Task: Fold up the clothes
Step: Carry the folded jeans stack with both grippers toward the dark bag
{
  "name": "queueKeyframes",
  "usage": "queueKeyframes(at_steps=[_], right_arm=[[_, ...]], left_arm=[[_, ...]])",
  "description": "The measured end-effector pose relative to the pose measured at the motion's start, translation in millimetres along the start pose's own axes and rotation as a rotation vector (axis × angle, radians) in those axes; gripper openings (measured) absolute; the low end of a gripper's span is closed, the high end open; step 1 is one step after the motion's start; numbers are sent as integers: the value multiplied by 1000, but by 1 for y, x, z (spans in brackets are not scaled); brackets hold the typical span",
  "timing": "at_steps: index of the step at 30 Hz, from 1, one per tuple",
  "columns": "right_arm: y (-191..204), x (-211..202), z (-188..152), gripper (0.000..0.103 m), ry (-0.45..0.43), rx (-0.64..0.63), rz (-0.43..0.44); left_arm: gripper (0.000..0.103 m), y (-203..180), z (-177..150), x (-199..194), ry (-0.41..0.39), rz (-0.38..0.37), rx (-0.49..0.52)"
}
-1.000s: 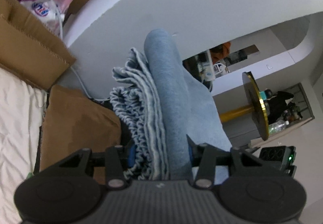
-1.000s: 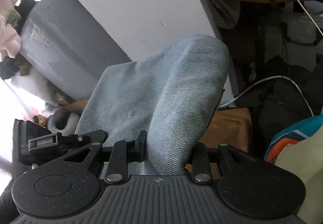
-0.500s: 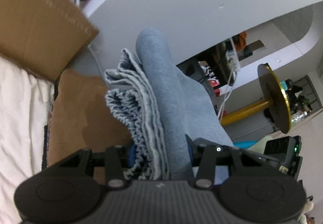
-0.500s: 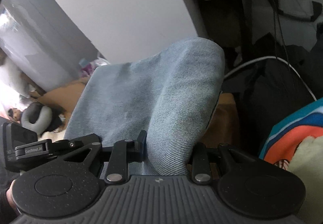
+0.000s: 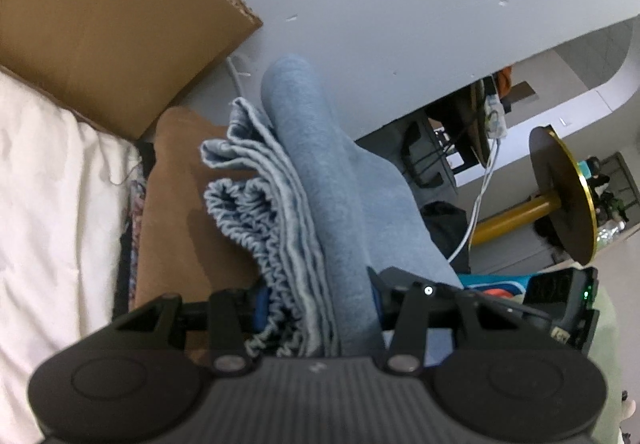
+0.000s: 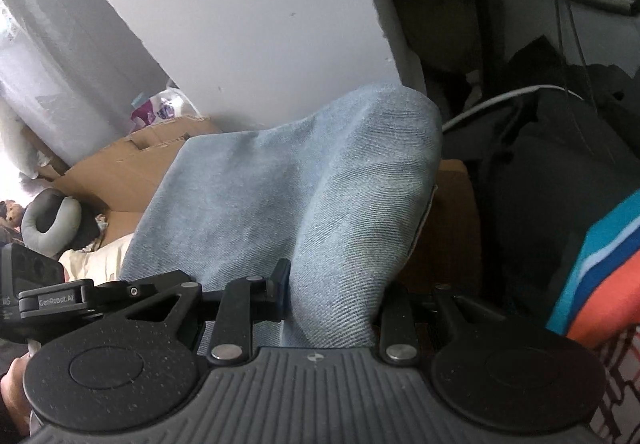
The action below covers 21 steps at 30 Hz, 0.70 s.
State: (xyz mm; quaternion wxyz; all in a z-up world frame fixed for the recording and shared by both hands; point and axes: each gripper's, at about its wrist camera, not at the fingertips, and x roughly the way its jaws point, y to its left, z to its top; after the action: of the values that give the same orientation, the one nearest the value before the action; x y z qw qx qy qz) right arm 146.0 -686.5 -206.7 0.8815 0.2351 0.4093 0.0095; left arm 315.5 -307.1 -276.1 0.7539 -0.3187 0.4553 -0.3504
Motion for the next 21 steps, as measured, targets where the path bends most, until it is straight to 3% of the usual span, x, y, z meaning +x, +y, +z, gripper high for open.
queueKeyframes(at_steps=[6,10,13,21], right_arm=[[-3,13,1,29,9,4,-38],[-10,26,-6,30,31,22,-72],[-9,27,-12,31,29,8,-83],[-2,28,-12,31,26,-8,-97]], left_arm=[[48,13,0,12,15,15,-12],[51,20,3,18,52,48,5],[54,19,13,12,110,82,-36],[56,-9,53,-24,132,172,78]])
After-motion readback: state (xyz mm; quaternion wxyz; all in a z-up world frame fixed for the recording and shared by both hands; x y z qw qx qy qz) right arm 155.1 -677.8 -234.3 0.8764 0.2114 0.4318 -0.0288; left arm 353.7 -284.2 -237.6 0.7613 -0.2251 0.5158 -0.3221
